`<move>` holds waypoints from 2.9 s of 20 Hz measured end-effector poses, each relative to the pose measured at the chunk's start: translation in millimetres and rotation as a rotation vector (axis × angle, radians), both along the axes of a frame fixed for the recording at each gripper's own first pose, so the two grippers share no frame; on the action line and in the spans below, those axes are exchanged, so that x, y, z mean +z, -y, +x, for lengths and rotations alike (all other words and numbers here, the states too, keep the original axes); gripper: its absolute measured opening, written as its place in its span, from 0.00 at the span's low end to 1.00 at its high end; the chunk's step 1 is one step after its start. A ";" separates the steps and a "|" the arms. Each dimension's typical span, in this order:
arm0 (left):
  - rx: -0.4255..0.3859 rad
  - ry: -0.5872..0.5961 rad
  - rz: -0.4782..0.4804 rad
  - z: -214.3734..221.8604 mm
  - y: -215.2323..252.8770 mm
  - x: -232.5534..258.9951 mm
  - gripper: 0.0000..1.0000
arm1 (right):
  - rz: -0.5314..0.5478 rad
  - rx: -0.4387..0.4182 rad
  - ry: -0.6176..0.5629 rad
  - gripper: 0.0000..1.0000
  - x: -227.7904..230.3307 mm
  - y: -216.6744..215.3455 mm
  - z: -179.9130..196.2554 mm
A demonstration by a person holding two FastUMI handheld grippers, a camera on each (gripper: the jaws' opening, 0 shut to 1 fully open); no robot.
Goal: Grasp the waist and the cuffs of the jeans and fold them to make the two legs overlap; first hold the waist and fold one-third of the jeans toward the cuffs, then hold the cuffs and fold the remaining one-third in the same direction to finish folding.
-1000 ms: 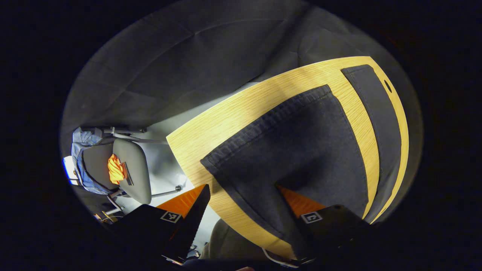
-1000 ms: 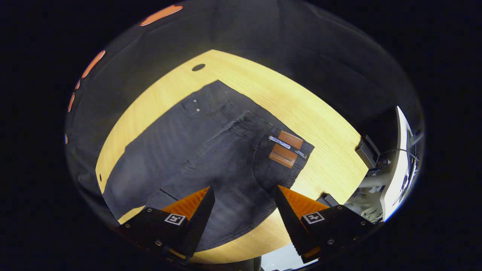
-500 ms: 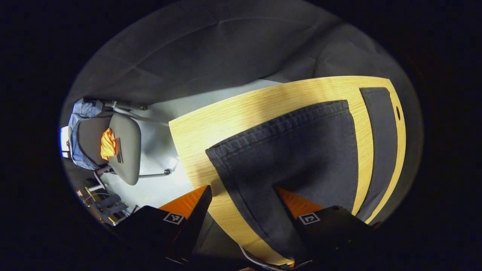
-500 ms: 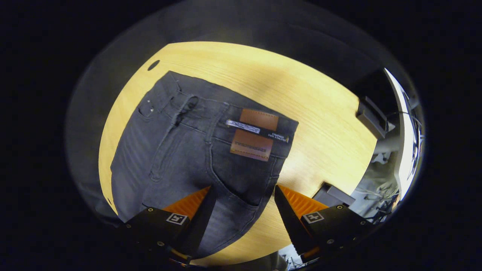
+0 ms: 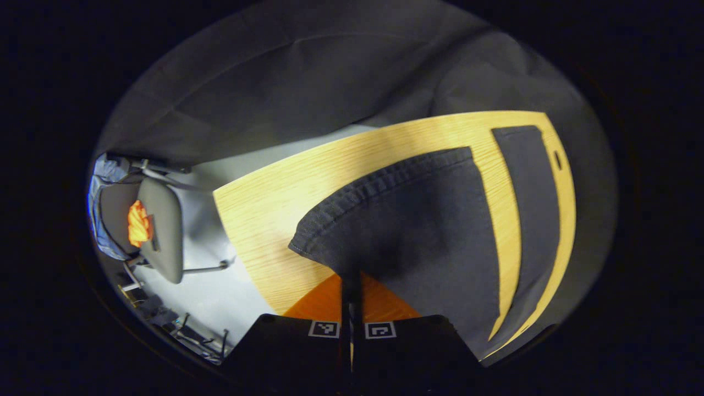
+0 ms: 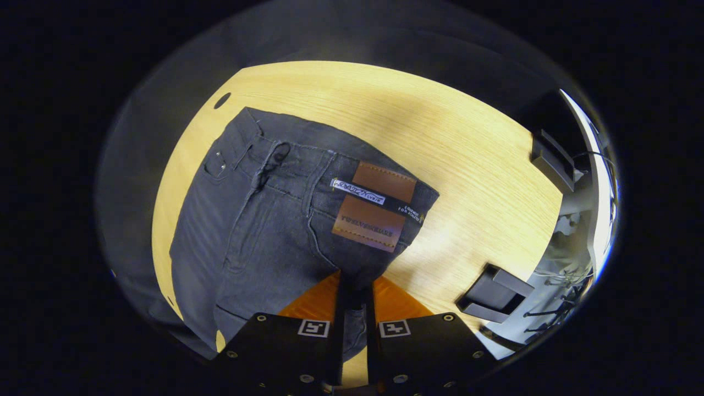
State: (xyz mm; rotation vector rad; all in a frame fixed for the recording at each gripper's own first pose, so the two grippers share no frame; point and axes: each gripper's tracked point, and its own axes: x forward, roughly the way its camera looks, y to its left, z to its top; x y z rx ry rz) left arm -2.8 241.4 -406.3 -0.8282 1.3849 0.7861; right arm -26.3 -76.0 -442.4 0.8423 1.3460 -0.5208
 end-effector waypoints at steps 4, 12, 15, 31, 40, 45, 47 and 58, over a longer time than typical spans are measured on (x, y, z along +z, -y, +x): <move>-0.110 0.187 0.026 45.3 6.4 27.6 0.02 | 0.052 -0.082 0.075 0.01 16.1 -3.3 10.9; -0.213 0.401 0.048 122.8 14.7 101.4 0.02 | 0.109 -0.098 0.322 0.00 89.2 -14.2 74.1; -0.264 0.444 0.069 150.6 18.0 117.0 0.02 | 0.087 -0.055 0.372 0.00 116.6 -18.9 100.4; -0.394 0.432 0.147 319.0 -0.9 81.8 0.02 | 0.143 -0.100 0.342 0.00 98.8 -20.1 211.1; -0.462 0.390 0.178 374.4 0.8 33.2 0.02 | 0.145 -0.081 0.251 0.00 49.6 -30.5 264.4; -0.507 0.387 0.215 393.7 7.2 33.6 0.12 | 0.190 -0.094 0.237 0.06 50.2 -36.7 278.5; -0.516 0.364 0.287 393.5 -5.7 36.9 0.31 | 0.198 -0.087 0.269 0.23 54.3 -33.5 284.4; -0.677 0.444 0.362 395.5 4.3 57.4 0.96 | -0.046 0.049 0.189 0.98 35.8 35.0 228.3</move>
